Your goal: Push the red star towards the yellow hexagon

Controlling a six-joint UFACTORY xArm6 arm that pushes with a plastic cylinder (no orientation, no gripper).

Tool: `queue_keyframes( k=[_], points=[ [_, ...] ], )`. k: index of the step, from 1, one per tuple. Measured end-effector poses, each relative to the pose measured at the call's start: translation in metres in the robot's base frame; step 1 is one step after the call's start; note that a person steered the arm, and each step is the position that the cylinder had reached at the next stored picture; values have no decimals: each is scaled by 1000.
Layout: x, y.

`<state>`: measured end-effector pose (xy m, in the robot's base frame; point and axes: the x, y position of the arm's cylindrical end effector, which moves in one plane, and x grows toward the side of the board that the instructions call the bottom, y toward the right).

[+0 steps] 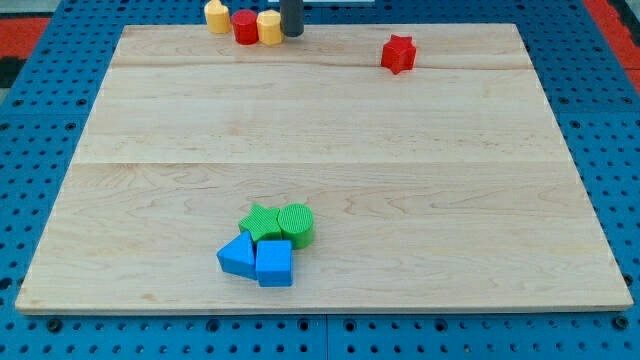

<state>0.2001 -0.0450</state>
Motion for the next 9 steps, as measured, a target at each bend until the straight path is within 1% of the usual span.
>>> queue_keyframes(
  k=[1,2,3,4,5,6,7,8,9],
  points=[
    [48,35],
    [106,76],
    [139,147],
    [92,192],
    [57,185],
    [45,165],
    [45,118],
    [45,89],
    [54,67]
  ],
)
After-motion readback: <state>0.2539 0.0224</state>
